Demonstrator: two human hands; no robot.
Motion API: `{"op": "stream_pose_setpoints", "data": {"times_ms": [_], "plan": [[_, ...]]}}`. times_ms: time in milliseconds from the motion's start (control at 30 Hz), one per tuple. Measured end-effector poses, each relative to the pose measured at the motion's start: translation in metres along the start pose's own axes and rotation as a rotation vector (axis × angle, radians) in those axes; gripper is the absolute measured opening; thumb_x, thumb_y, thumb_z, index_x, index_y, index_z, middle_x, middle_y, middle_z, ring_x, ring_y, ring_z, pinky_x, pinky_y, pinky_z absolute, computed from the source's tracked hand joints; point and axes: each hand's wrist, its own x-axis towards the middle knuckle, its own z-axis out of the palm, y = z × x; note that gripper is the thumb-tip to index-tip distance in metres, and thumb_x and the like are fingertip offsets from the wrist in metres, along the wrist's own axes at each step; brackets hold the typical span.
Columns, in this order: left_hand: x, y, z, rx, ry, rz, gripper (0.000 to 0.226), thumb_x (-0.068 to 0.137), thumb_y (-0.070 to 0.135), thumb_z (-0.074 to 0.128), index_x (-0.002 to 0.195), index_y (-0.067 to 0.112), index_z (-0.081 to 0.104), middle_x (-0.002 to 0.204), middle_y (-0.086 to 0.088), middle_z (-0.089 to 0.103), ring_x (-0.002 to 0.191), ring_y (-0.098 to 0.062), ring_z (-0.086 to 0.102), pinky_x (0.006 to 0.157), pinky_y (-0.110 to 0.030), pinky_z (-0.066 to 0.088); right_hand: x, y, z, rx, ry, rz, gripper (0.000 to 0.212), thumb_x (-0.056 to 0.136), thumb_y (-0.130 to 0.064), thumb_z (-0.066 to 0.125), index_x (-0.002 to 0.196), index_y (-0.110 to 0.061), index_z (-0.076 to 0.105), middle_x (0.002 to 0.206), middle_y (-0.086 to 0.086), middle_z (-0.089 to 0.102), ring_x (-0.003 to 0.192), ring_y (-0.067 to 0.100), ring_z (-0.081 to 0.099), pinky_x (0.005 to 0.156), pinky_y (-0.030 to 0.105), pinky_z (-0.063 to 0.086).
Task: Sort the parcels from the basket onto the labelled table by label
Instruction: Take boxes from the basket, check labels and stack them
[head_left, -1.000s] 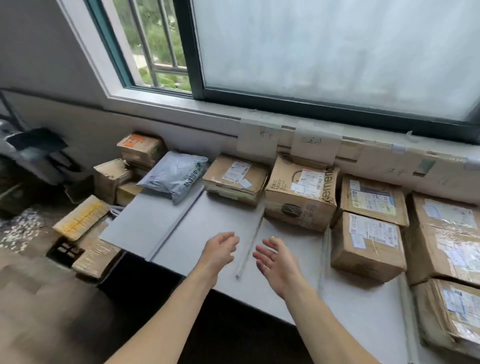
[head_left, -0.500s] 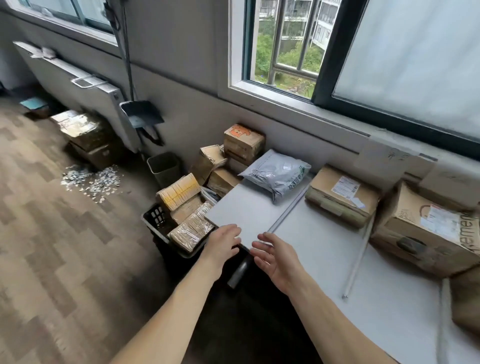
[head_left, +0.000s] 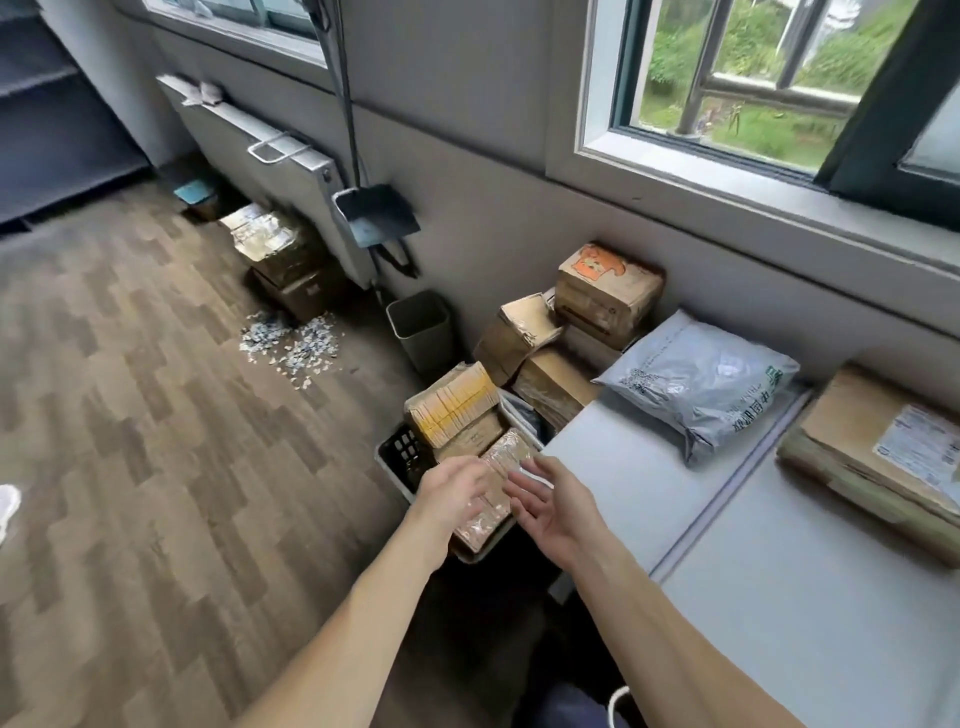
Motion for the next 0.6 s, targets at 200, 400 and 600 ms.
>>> {"op": "stream_pose_setpoints", "data": {"times_ms": [200,400,600], "plan": [[0.061,0.027,-0.025,0.068,0.046,-0.045,0.037,0.106,0.019,0.057,0.141,0.007,0.056,0.115,0.0,0.067,0.109,-0.017,0.066,0.096,-0.036,0.055,0.049,-0.023,0.044,-0.017,0.004,0.057,0.025,0.102,-0.024,0.061,0.115,-0.005,0.067,0.113,0.018,0.074,0.098,0.029,0.071,0.077,0.034,0.056],[0.119,0.05,-0.038,0.051,-0.031,-0.119,0.045,0.105,0.022,0.058,0.147,0.007,0.052,0.137,-0.011,0.063,0.122,-0.023,0.063,0.095,-0.032,0.054,0.095,-0.034,0.068,0.008,0.088,0.078,0.025,0.102,-0.025,0.06,0.115,-0.006,0.066,0.113,0.017,0.072,0.101,0.028,0.07,0.078,0.034,0.054],[0.199,0.073,-0.05,0.097,-0.198,-0.172,0.045,0.105,0.023,0.057,0.148,0.009,0.05,0.142,-0.012,0.059,0.127,-0.025,0.06,0.108,-0.041,0.05,0.136,-0.035,0.102,0.056,0.242,0.027,0.024,0.101,-0.025,0.061,0.113,-0.004,0.068,0.111,0.017,0.074,0.096,0.028,0.072,0.075,0.034,0.056]]}}
